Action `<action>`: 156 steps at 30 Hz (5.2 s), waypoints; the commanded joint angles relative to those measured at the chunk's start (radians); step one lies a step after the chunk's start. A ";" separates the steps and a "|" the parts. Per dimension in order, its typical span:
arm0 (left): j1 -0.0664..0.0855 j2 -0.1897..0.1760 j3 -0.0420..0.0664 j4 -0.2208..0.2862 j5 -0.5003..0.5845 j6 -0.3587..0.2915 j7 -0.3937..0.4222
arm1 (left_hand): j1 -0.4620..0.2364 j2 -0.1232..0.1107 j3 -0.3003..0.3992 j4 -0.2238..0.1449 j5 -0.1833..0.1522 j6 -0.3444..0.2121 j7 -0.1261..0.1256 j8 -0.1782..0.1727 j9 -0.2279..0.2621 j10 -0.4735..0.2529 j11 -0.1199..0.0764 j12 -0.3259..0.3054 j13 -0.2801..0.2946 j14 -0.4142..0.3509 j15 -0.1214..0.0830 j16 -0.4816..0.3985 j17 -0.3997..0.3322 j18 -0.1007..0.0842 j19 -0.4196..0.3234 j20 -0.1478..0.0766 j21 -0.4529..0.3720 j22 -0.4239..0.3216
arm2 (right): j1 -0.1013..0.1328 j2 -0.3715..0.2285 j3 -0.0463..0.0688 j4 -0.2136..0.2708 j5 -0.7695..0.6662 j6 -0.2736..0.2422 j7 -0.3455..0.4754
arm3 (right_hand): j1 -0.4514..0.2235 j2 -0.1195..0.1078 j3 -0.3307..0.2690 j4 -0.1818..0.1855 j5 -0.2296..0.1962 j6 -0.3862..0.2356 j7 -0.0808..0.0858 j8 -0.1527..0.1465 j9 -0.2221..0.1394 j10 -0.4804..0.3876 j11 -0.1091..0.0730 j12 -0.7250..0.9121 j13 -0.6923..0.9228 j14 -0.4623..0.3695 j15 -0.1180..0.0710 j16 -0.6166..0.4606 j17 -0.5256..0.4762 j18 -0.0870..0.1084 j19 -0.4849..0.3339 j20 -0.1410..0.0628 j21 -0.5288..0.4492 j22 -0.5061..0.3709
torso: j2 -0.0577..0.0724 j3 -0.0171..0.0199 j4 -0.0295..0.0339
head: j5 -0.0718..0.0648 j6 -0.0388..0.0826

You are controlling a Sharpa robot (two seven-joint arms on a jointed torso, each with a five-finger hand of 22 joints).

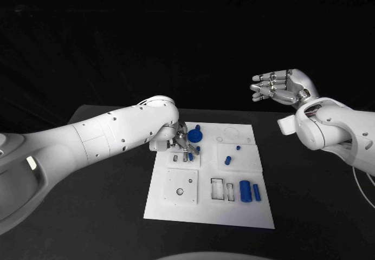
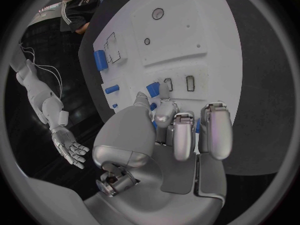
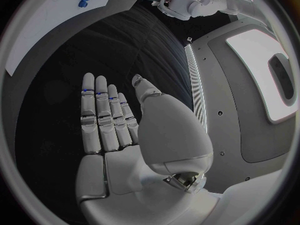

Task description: Assemble the parts on the task board

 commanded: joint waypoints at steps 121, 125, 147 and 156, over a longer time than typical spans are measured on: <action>-0.057 -0.139 -0.004 0.204 -0.115 -0.241 0.027 | 0.051 -0.287 0.842 -0.286 0.442 0.010 -0.003 -0.035 0.204 0.063 -0.012 0.000 0.054 0.107 -0.013 0.003 0.263 -0.026 0.051 -0.013 0.020 0.105 | -0.016 0.009 -0.004 -0.010 -0.022 0.056 -0.021 | -0.032 0.007 -0.015 -0.004 0.009 -0.007 0.002 -0.005 -0.001 -0.007 0.008 -0.001 -0.006 0.008 0.005 -0.020 -0.016 0.006 0.013 0.003 -0.025 -0.016 | -0.001 0.0014 0.0041 | 0.007 -0.030; -0.057 -0.141 -0.004 0.206 -0.114 -0.221 0.025 | 0.050 -0.287 0.843 -0.286 0.443 0.011 -0.003 -0.035 0.204 0.063 -0.012 -0.001 0.053 0.107 -0.013 0.003 0.263 -0.026 0.051 -0.013 0.020 0.105 | -0.016 0.009 -0.004 -0.010 -0.024 0.055 -0.021 | -0.034 0.008 -0.016 -0.004 0.010 -0.006 0.002 -0.005 0.000 -0.006 0.008 0.000 -0.006 0.009 0.004 -0.021 -0.017 0.006 0.014 0.004 -0.027 -0.017 | -0.001 0.0020 0.0037 | 0.009 -0.031; -0.059 -0.137 -0.004 0.200 -0.113 -0.209 0.021 | 0.047 -0.286 0.845 -0.286 0.448 0.011 -0.003 -0.035 0.205 0.064 -0.012 0.000 0.055 0.107 -0.013 0.003 0.263 -0.026 0.051 -0.013 0.020 0.105 | -0.016 0.010 -0.004 -0.013 -0.027 0.057 -0.022 | -0.036 0.010 -0.018 -0.006 0.011 0.000 -0.001 -0.003 0.001 -0.001 0.005 0.004 -0.005 0.016 0.002 -0.022 -0.020 0.007 0.020 0.003 -0.030 -0.020 | 0.000 0.0012 0.0031 | 0.010 -0.038; -0.059 -0.129 -0.005 0.186 -0.088 -0.191 0.019 | 0.039 -0.284 0.846 -0.282 0.450 0.012 -0.004 -0.035 0.207 0.068 -0.012 0.005 0.061 0.107 -0.013 0.003 0.263 -0.026 0.051 -0.014 0.020 0.105 | -0.016 0.008 -0.004 -0.010 -0.027 0.056 -0.024 | -0.037 0.010 -0.020 -0.006 0.011 0.001 -0.001 -0.003 0.001 0.000 0.005 0.005 -0.005 0.018 0.002 -0.022 -0.021 0.007 0.022 0.002 -0.031 -0.021 | 0.000 0.0017 0.0042 | 0.008 -0.041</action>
